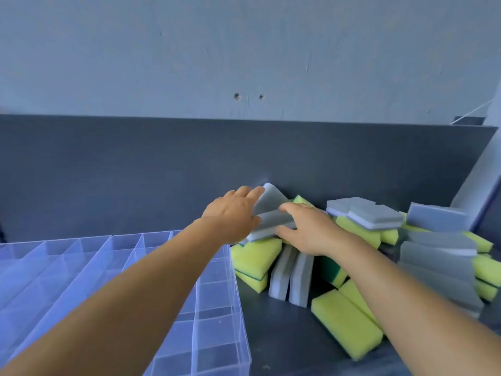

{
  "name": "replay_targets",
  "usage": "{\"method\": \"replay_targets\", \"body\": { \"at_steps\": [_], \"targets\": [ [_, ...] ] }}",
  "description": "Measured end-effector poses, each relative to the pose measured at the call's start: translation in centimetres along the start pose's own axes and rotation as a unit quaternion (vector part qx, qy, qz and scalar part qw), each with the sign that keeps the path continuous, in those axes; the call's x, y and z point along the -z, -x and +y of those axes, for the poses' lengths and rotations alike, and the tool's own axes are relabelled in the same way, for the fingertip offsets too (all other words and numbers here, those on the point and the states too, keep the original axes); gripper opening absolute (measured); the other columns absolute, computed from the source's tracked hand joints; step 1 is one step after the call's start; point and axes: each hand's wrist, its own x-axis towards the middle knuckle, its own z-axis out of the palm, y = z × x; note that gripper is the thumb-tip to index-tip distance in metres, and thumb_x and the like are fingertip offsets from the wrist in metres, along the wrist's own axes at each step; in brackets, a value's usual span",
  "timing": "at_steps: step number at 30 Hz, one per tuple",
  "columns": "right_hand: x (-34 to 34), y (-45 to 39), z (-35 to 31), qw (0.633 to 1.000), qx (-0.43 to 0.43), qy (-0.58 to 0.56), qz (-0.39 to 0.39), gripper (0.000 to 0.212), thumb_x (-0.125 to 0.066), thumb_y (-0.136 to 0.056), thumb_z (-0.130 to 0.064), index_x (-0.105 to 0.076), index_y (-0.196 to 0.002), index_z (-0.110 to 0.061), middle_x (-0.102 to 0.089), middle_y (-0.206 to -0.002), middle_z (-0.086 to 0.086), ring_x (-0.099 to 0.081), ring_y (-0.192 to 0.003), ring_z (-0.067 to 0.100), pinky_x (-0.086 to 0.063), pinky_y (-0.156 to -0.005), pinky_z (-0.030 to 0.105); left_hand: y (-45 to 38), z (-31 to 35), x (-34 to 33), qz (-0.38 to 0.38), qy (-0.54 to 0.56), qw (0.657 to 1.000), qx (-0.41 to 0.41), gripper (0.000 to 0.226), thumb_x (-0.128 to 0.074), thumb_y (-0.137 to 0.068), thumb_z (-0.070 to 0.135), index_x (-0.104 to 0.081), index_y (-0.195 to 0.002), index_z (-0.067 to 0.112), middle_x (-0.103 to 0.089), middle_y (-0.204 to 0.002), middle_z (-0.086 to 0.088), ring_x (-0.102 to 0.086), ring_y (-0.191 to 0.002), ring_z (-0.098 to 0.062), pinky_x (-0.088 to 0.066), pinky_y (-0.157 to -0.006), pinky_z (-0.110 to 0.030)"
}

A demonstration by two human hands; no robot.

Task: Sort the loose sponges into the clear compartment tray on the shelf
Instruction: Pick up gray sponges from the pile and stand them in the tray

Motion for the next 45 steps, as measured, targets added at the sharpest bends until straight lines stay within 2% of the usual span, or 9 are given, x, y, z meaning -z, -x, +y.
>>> {"method": "replay_targets", "body": {
  "at_steps": [9,18,23,26,29,32,36,40,45],
  "targets": [
    [-2.0,-3.6,-1.3,0.993,-0.109,0.044,0.025,0.056,-0.038,-0.093,-0.055,-0.042,-0.133,-0.017,-0.054,-0.131,0.008,-0.051,-0.12,0.029,-0.042,-0.091,0.037,-5.5,-1.5,-1.9,-0.027,-0.051,0.998,-0.03,0.063,-0.04,-0.098,0.035,-0.003,-0.149,0.04,-0.028,-0.135,-0.004,-0.043,-0.115,-0.025,-0.038,-0.073,-0.032],
    [-3.0,-4.4,-1.6,0.988,-0.145,-0.023,0.045,0.052,-0.051,-0.089,-0.049,-0.04,-0.129,-0.018,-0.051,-0.133,0.007,-0.052,-0.119,0.031,-0.043,-0.092,0.036,-5.7,-1.9,-3.1,-0.034,0.067,0.997,-0.025,0.04,-0.05,-0.092,0.021,-0.036,-0.129,0.021,-0.038,-0.125,-0.008,-0.048,-0.098,-0.029,-0.041,-0.073,-0.035],
    [-3.2,-4.4,-1.4,0.983,-0.151,-0.082,0.063,0.05,-0.056,-0.088,-0.039,-0.039,-0.131,-0.019,-0.046,-0.135,0.003,-0.053,-0.115,0.027,-0.044,-0.089,0.033,-5.3,-2.4,-3.1,-0.004,0.121,0.992,-0.02,0.066,-0.05,-0.089,0.012,-0.02,-0.143,0.036,-0.041,-0.113,-0.005,-0.043,-0.084,-0.024,-0.038,-0.07,-0.033],
    [-2.8,-4.3,-1.6,0.976,-0.134,-0.143,0.093,0.052,-0.059,-0.087,-0.03,-0.037,-0.134,-0.02,-0.041,-0.137,0.001,-0.051,-0.115,0.022,-0.043,-0.087,0.03,-4.8,-2.5,-2.5,0.013,0.119,0.993,-0.018,0.076,-0.046,-0.089,0.009,-0.012,-0.148,0.042,-0.034,-0.109,-0.003,-0.039,-0.085,-0.021,-0.039,-0.07,-0.031],
    [-2.2,-4.2,-2.1,0.962,-0.123,-0.218,0.106,0.062,-0.06,-0.085,-0.02,-0.035,-0.141,-0.02,-0.039,-0.139,0.002,-0.05,-0.111,0.018,-0.037,-0.079,0.023,-3.7,-2.9,-1.6,0.041,0.135,0.99,-0.004,0.068,-0.048,-0.087,0.009,-0.023,-0.143,0.038,-0.035,-0.113,-0.005,-0.042,-0.082,-0.023,-0.041,-0.069,-0.032],
    [-1.7,-4.1,-3.0,0.951,-0.102,-0.262,0.132,0.057,-0.061,-0.08,-0.015,-0.049,-0.135,-0.023,-0.048,-0.135,0.002,-0.055,-0.096,0.016,-0.039,-0.071,0.022,-1.6,-3.4,-0.2,0.072,0.153,0.985,0.025,0.057,-0.053,-0.083,0.008,-0.032,-0.132,0.029,-0.037,-0.118,-0.003,-0.048,-0.077,-0.029,-0.046,-0.067,-0.036],
    [-1.1,-3.3,-4.9,0.939,-0.038,-0.304,0.157,0.045,-0.059,-0.078,-0.008,-0.062,-0.119,-0.026,-0.065,-0.112,-0.004,-0.061,-0.082,0.016,-0.048,-0.07,0.025,2.2,-4.7,1.7,0.129,0.165,0.975,0.075,0.042,-0.06,-0.08,0.016,-0.039,-0.115,0.02,-0.044,-0.116,0.002,-0.056,-0.083,-0.033,-0.051,-0.072,-0.042],
    [-1.0,-2.8,-7.5,0.936,0.03,-0.309,0.163,0.027,-0.06,-0.08,-0.014,-0.065,-0.103,-0.026,-0.059,-0.08,-0.016,-0.055,-0.073,0.013,-0.042,-0.067,0.025,6.4,-7.1,3.5,0.18,0.171,0.957,0.148,0.029,-0.063,-0.081,0.024,-0.045,-0.101,0.015,-0.054,-0.098,0.001,-0.054,-0.082,-0.026,-0.043,-0.065,-0.033],
    [-2.1,-2.5,-12.0,0.928,0.081,-0.336,0.141,0.01,-0.066,-0.082,-0.024,-0.063,-0.091,-0.025,-0.061,-0.079,-0.016,-0.053,-0.065,0.001,-0.04,-0.057,0.017,11.7,-11.2,5.6,0.186,0.193,0.942,0.201,0.049,-0.064,-0.083,0.019,-0.046,-0.129,0.021,-0.055,-0.113,0.005,-0.054,-0.087,-0.02,-0.044,-0.068,-0.027]
  ]
}}
